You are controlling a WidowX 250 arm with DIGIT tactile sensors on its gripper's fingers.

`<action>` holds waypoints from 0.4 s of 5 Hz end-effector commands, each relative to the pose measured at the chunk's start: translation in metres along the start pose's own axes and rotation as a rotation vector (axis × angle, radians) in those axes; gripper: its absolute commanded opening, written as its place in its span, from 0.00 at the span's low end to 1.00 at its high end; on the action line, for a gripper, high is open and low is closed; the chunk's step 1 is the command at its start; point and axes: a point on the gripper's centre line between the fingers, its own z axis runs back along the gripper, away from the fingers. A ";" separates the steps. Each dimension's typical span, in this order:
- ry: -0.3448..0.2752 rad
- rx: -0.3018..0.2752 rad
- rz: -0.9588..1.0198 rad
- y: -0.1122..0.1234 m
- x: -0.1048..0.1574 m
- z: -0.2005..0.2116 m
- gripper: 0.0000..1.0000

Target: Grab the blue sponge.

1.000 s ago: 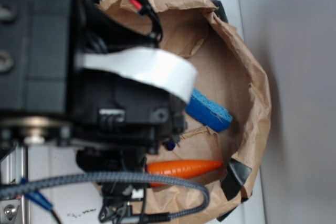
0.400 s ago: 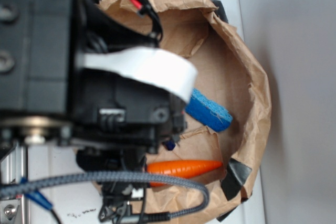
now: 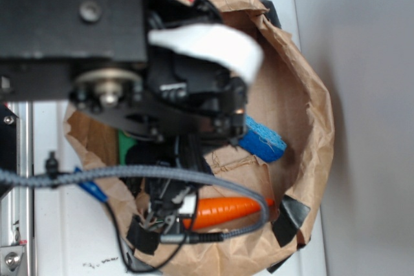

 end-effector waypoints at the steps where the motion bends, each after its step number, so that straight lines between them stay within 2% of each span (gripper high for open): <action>1: -0.027 0.134 0.061 0.006 0.030 -0.064 1.00; 2: -0.020 0.155 0.045 0.006 0.038 -0.085 1.00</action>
